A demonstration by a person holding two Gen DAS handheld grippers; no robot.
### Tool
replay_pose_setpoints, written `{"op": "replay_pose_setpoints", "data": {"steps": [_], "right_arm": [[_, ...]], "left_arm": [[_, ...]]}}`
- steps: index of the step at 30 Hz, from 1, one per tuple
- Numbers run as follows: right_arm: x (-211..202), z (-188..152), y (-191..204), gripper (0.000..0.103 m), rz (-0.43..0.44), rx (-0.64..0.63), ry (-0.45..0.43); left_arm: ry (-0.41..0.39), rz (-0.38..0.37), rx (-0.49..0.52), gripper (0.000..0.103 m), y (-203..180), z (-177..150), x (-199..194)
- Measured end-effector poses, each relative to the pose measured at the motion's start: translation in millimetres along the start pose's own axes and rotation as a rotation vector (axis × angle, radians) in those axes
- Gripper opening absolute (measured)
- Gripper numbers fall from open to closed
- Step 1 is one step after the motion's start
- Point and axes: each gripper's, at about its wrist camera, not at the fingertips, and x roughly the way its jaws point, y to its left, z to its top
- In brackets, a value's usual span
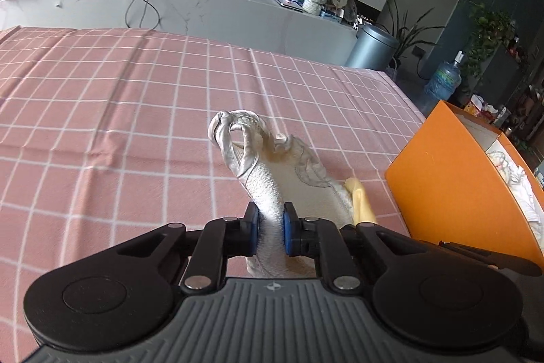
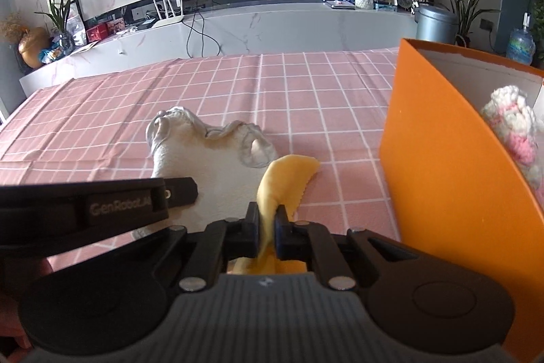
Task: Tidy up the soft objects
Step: 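Lift the cream bib with the left tool while the right tool lifts the yellow cloth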
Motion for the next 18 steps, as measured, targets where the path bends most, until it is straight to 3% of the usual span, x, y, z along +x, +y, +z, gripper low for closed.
{"op": "replay_pose_setpoints", "data": {"steps": [6,9,13,16,18], "right_arm": [[-25,-9,3,0.005,0.053,-0.002,0.006],[-35,-18,3,0.005,0.030,-0.042,0.010],[-43,-36,0,0.006,0.069,-0.065,0.060],[-52,-49,-2,0.011,0.083,-0.075,0.062],[-60,-53,-4,0.030,0.097,-0.085,0.054]], "left_arm": [[-0.024,0.045,-0.003,0.015,4,-10,-29],[-0.010,0.079,0.004,0.015,8,-18,-43],[0.015,0.051,-0.014,0.015,14,-36,-59],[0.031,0.031,-0.007,0.015,12,-49,-68],[0.037,0.030,0.000,0.015,10,-57,-72]]}}
